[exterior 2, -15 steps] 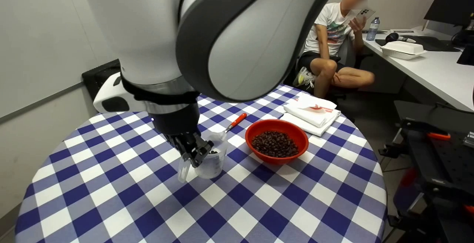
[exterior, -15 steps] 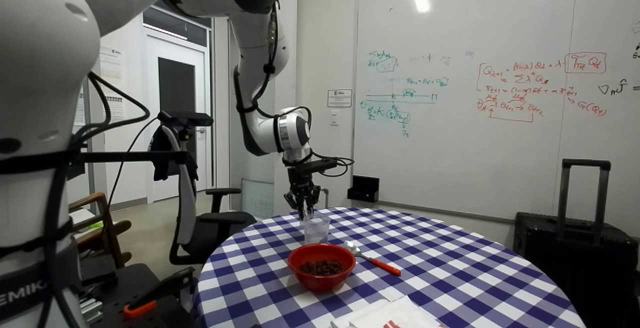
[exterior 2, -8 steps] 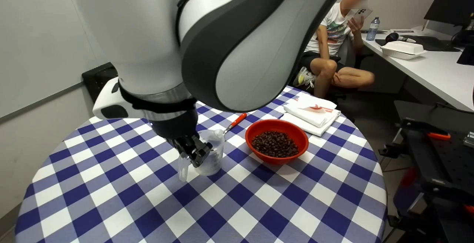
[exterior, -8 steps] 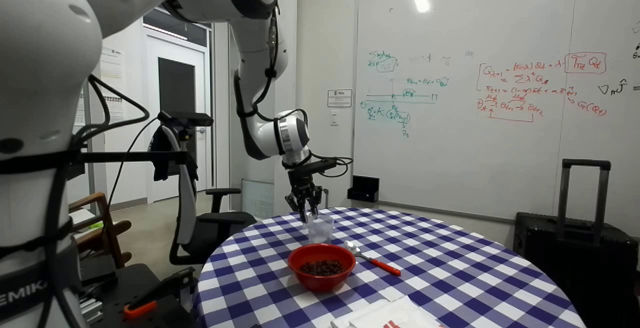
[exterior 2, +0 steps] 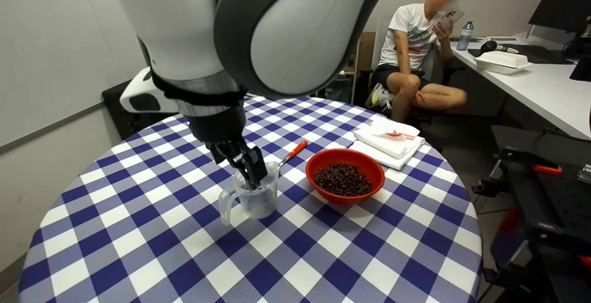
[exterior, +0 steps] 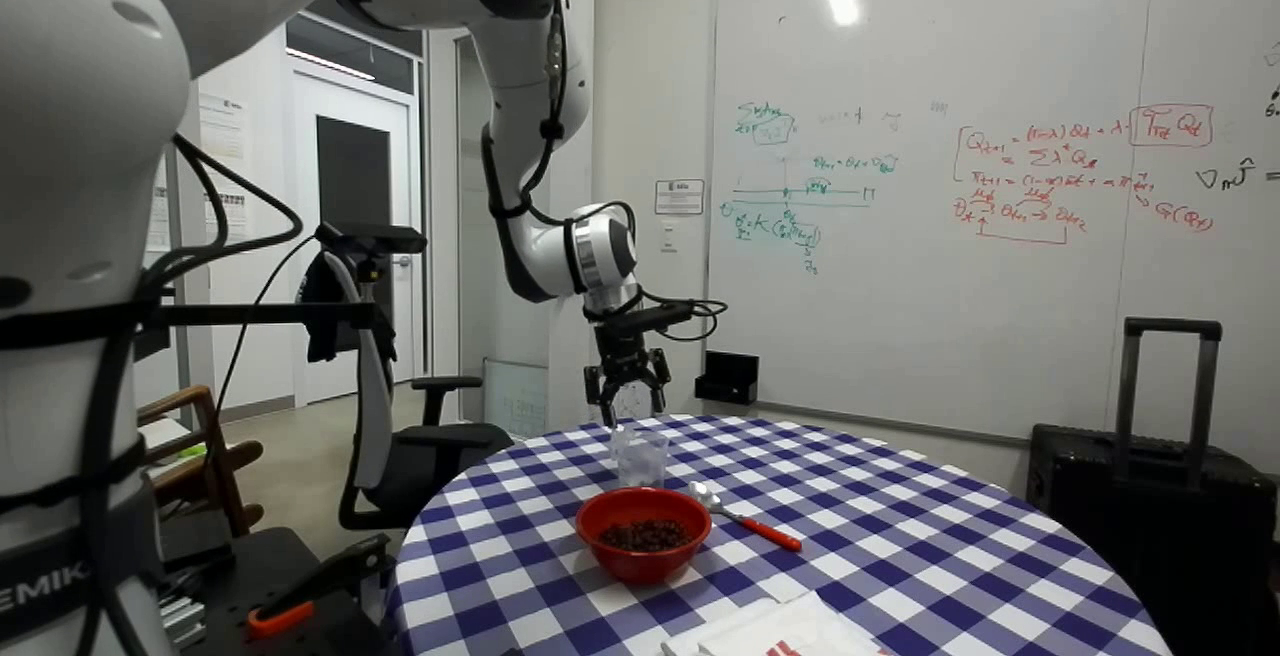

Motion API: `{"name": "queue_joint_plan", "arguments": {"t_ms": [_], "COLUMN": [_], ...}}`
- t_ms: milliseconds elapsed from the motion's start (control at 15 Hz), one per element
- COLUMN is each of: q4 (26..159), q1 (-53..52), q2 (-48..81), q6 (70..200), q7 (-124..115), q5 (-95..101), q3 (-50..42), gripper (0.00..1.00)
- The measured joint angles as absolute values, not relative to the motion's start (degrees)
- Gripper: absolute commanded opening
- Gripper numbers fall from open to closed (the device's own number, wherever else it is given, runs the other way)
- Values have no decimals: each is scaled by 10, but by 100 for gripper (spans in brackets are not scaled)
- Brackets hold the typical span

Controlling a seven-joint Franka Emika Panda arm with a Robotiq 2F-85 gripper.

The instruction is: Pour some of the things in the jug into the bowl

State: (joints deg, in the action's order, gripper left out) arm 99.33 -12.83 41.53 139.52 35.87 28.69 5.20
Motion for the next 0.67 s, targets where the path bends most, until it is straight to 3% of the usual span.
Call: {"name": "queue_joint_plan", "arguments": {"t_ms": [667], "q4": [1070], "q1": [-44], "q2": [251], "q6": [1302], "q7": [251], "q5": [190], "q3": [51], "gripper": [100]}}
